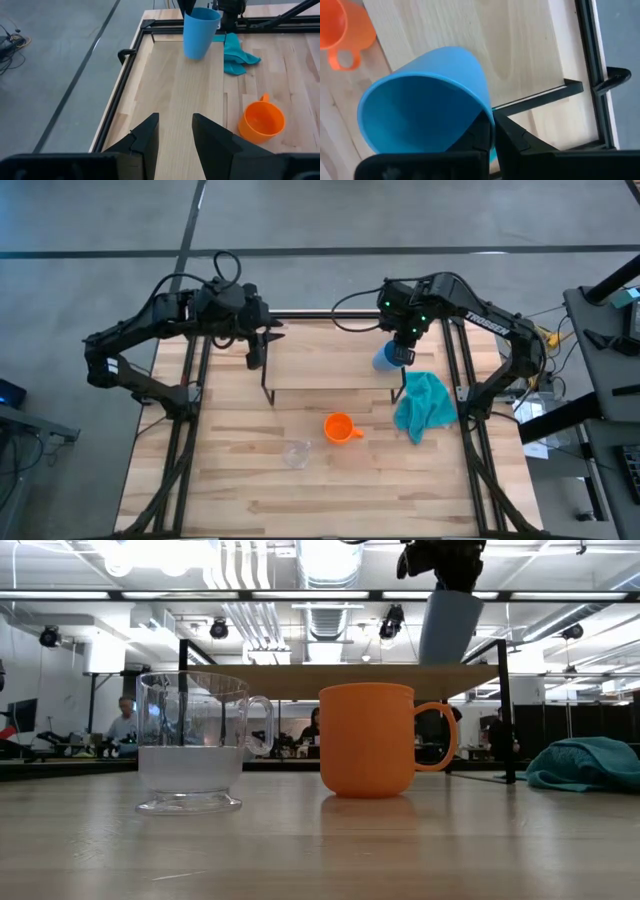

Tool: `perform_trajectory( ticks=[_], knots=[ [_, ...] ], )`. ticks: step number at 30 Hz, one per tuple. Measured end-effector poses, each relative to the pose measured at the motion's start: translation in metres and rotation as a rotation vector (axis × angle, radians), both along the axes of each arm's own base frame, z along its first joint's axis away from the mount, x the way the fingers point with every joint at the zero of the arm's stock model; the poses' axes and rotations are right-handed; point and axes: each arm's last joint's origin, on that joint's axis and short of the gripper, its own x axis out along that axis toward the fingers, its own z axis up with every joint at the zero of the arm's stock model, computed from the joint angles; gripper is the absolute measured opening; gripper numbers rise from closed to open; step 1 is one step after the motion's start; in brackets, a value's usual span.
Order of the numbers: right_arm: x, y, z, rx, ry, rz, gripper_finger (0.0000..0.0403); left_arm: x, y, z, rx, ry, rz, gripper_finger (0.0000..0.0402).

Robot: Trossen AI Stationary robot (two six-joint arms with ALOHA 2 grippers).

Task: Stack small to large cups/mugs on shelf
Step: Put the blue cup onto the shelf, then put the orange mug onto the shelf

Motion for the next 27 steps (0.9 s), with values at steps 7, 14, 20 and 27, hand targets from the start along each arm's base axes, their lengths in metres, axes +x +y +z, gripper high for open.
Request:
perform_trajectory(
  ticks=[7,14,20,27],
  knots=[
    [0.000,0.000,-0.002,-0.025,0.019,-0.001,0.0025,0.001,0.000,0.001,0.004,-0.018,0.000,0.0105],
    [-0.001,-0.002,-0.004,-0.070,0.048,0.013,0.0070,0.001,0.000,0.001,0.004,-0.017,-0.001,0.0105],
    [0.000,-0.003,0.000,-0.101,0.030,0.008,0.0114,0.002,0.000,-0.002,0.003,-0.007,-0.001,0.0105],
    [0.003,-0.004,0.009,-0.128,-0.035,0.001,0.0142,0.005,0.001,-0.008,0.000,0.010,-0.001,0.0105]
  ],
)
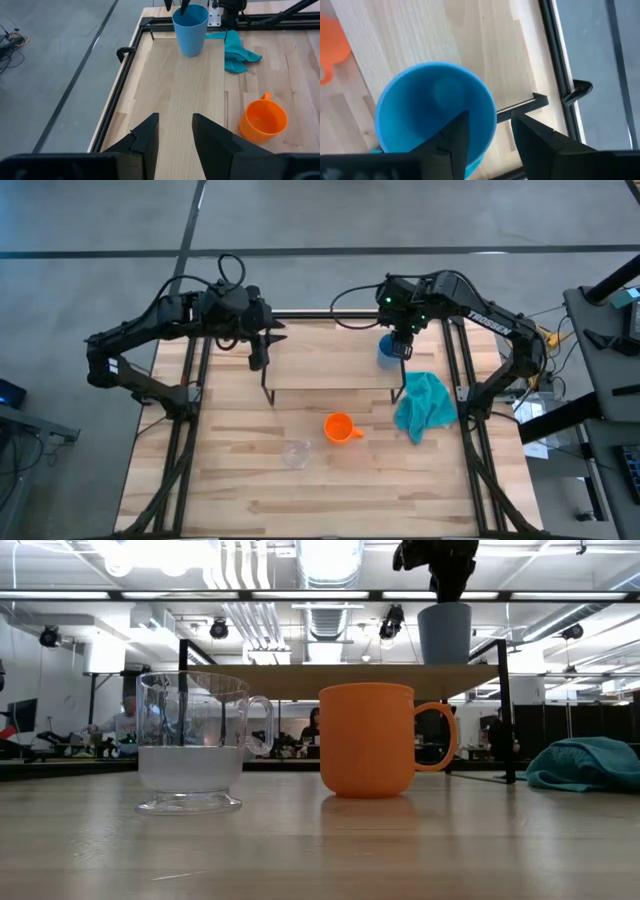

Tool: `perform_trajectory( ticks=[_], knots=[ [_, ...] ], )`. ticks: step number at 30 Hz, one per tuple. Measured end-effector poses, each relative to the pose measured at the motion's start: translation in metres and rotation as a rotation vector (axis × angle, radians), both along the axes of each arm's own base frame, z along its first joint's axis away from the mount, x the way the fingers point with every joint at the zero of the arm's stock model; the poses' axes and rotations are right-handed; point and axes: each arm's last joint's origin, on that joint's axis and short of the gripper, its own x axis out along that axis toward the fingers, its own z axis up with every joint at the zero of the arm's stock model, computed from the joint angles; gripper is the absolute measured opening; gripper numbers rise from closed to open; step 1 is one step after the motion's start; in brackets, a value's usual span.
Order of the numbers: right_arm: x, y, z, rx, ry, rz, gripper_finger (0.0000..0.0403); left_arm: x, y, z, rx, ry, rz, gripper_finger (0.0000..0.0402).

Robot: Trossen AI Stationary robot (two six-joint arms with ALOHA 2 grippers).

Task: Stack small to large cups/mugs on shelf
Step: Put the orange mug onto the shelf

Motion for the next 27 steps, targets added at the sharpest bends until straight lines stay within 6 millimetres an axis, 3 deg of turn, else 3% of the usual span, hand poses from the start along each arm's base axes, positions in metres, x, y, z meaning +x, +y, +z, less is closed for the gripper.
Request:
perform_trajectory(
  ticks=[7,14,27],
  knots=[
    [0.000,0.003,0.014,0.038,-0.096,-0.144,0.0141,0.003,0.001,-0.001,0.005,-0.025,0.000,0.0105],
    [-0.001,0.016,0.044,0.020,-0.221,-0.118,0.0130,0.012,0.002,-0.006,-0.012,0.000,0.003,0.0105],
    [0.003,0.076,0.079,0.031,-0.372,0.074,0.0127,0.061,-0.006,-0.053,-0.286,0.197,-0.083,0.0105]
  ],
)
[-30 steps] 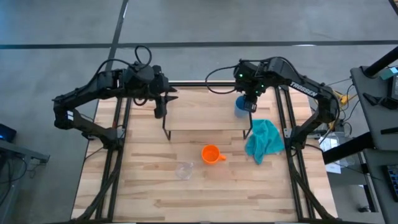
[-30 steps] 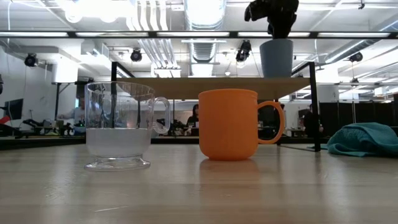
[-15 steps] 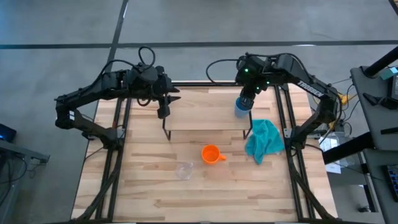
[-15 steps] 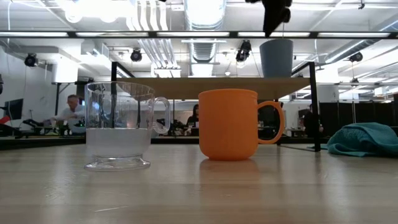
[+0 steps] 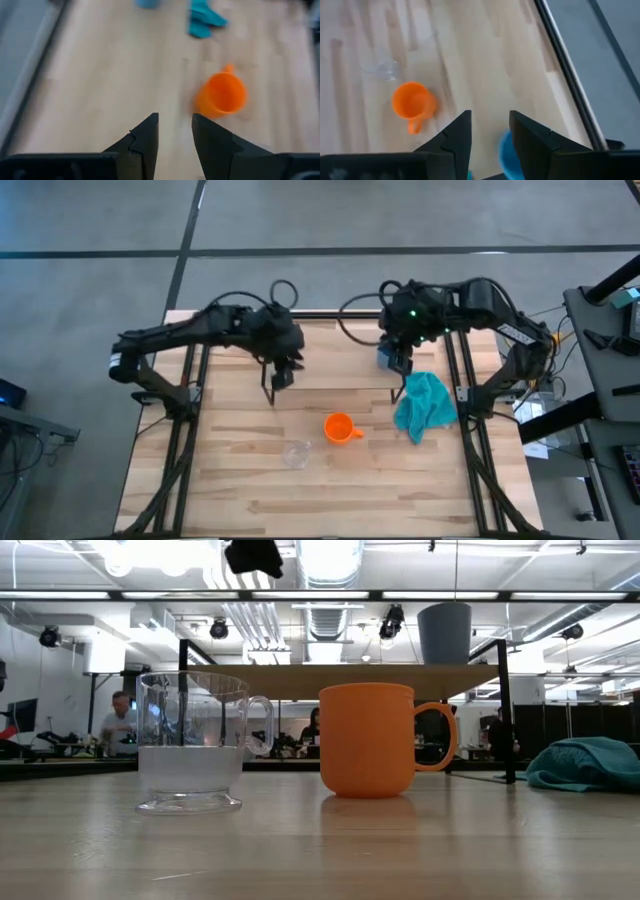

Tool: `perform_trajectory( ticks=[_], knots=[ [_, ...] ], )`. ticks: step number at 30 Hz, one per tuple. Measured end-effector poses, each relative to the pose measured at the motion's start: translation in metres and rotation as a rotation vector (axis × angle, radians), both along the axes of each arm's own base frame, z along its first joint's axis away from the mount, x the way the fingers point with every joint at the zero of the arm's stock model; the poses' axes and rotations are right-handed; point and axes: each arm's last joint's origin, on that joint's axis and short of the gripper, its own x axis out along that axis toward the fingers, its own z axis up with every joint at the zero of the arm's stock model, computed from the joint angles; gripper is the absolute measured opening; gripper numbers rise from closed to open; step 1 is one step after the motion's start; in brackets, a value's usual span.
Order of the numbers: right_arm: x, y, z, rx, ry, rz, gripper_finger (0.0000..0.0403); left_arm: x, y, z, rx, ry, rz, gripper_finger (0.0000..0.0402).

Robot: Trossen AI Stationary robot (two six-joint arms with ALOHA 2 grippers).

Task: Stack small to large cups/mugs on shelf
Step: Put the orange mug onto the shelf

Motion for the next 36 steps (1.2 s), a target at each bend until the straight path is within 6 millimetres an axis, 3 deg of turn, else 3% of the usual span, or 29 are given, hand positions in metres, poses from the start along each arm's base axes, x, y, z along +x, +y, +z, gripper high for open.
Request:
perform_trajectory(
  ticks=[7,14,26,36],
  knots=[
    [0.002,0.019,0.007,0.011,-0.059,0.043,0.0127,0.032,-0.029,-0.024,-0.104,0.052,-0.072,0.0105],
    [0.006,0.025,0.012,0.012,-0.120,0.060,0.0127,0.067,-0.056,-0.059,-0.177,0.133,-0.022,0.0105],
    [0.007,0.025,0.011,0.050,-0.132,0.010,0.0123,0.100,-0.056,-0.105,-0.200,0.233,0.071,0.0105],
    [0.007,0.025,0.012,0.045,-0.134,0.017,0.0119,0.113,-0.057,-0.119,-0.253,0.223,0.129,0.0105]
  ],
)
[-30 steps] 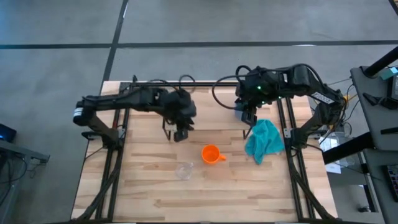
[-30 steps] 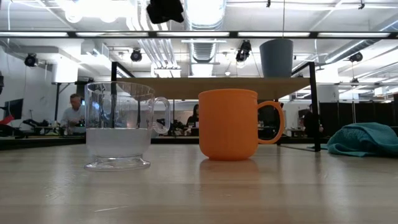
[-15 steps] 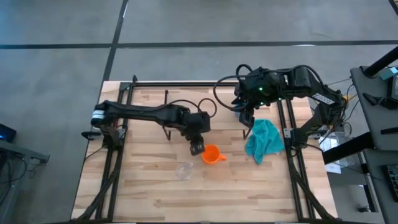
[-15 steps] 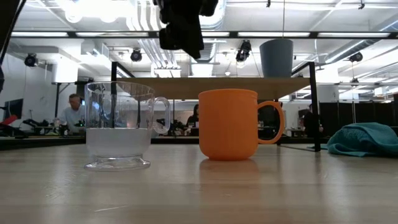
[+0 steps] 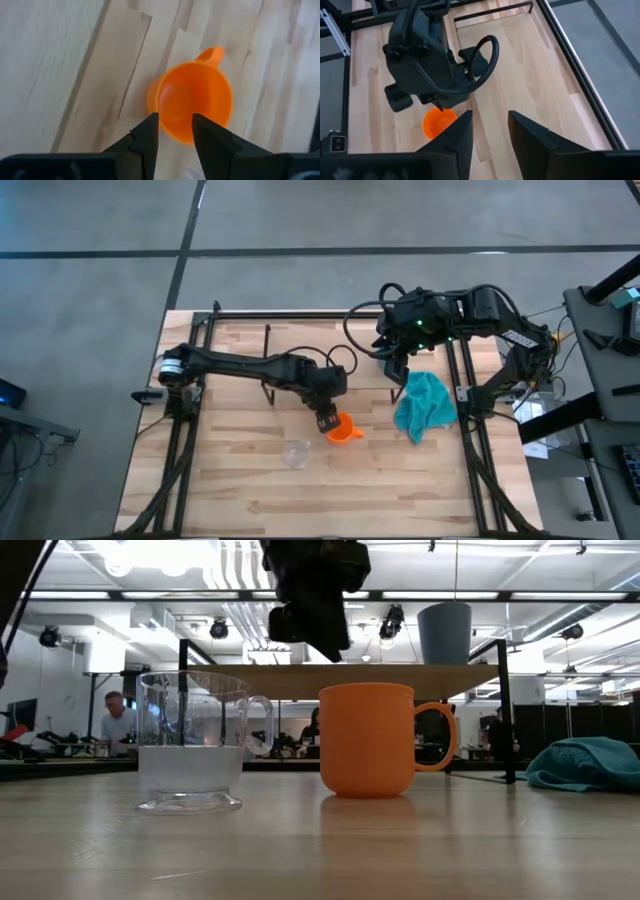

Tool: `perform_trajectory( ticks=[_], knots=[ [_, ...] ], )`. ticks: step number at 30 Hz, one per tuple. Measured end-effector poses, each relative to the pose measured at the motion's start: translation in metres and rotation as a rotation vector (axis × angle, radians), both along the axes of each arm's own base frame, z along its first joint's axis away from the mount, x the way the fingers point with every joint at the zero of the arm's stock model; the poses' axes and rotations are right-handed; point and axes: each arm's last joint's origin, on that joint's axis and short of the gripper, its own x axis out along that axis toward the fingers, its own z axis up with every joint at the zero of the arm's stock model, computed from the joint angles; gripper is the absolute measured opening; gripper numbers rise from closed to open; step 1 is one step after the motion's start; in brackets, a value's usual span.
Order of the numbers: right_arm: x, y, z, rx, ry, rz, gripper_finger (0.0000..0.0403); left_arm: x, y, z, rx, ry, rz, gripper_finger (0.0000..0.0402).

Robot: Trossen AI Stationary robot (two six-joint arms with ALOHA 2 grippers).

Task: Stack small to large cups/mugs on shelf
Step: Put the orange mug onto the shelf

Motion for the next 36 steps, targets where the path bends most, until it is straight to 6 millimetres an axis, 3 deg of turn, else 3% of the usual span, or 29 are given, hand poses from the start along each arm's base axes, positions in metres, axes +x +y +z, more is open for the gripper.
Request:
perform_trajectory(
  ticks=[12,24,36],
  knots=[
    [0.000,0.000,0.000,-0.015,0.001,0.017,0.0118,0.017,-0.008,-0.035,-0.087,0.086,0.026,0.0105],
    [0.000,0.000,0.000,-0.031,0.003,0.034,0.0117,0.005,-0.009,-0.019,-0.106,0.106,0.104,0.0105],
    [0.000,0.000,0.000,-0.035,0.004,0.039,0.0114,-0.002,-0.043,-0.017,-0.122,0.129,0.028,0.0105]
  ],
)
